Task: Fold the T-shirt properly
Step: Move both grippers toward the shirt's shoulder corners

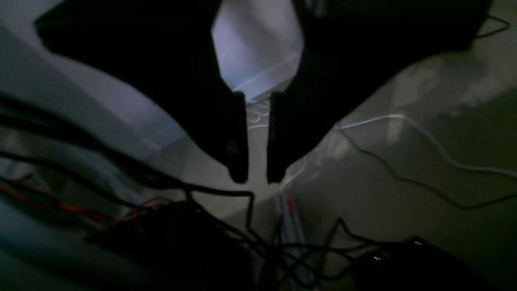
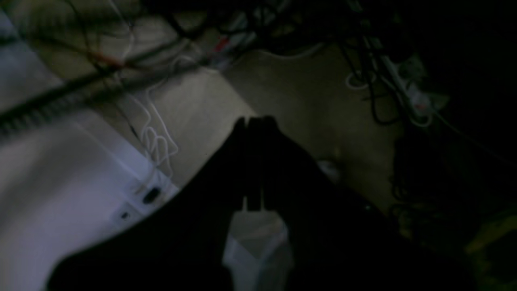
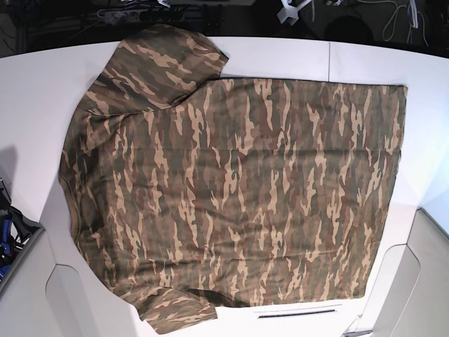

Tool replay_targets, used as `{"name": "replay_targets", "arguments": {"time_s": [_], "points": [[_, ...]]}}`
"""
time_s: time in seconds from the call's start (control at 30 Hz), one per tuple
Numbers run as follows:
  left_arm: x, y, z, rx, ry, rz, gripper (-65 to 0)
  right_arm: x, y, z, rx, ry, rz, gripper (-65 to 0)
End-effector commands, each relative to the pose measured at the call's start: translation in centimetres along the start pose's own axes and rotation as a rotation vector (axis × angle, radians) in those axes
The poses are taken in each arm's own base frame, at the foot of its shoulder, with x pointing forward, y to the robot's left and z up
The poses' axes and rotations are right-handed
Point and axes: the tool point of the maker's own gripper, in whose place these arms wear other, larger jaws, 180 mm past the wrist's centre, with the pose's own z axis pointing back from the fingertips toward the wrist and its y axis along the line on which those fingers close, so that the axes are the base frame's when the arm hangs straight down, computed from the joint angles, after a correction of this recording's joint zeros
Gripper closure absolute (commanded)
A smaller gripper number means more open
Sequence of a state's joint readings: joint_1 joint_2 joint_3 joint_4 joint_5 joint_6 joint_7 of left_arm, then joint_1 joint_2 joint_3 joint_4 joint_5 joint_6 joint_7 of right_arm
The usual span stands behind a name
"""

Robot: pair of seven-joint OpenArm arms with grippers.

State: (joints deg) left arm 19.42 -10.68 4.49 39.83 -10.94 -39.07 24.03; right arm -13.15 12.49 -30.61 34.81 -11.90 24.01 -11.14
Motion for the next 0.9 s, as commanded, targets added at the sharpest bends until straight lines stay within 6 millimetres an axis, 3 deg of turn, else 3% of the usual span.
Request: {"name": "replay_targets", "arguments": {"time_s": [0.0, 0.23, 0.43, 0.63, 0.8, 0.87], "points": [[-0.9, 0.0, 0.5, -0.010, -0.001, -0.001, -9.1, -0.7, 0.1, 0.3, 0.002, -0.005, 0.002, 0.0], [-2.3, 1.7, 4.4, 0.039, -0.095, 0.062, -9.1, -4.3, 1.7, 3.2, 0.000, -0.041, 0.045, 0.0], [-0.6, 4.4, 10.6, 0.138, -0.261, 0.155, -12.5, -5.1, 2.0, 8.6, -0.020, -0.125, 0.003, 0.0], [1.0, 4.8, 17.0, 0.185, -0.375, 0.172, -15.3, -1.6, 2.4, 16.1, 0.018, -0.317, -0.026, 0.0], [2.7, 3.4, 21.7, 0.145, -0.454, 0.194, -15.4, 2.5, 1.5, 22.5, -0.004, -0.486, -0.097, 0.0], [3.4, 2.8, 23.5, 0.126, -0.482, 0.194, -19.4, 3.9, 0.9, 24.8, -0.015, -0.542, -0.120, 0.0]]}}
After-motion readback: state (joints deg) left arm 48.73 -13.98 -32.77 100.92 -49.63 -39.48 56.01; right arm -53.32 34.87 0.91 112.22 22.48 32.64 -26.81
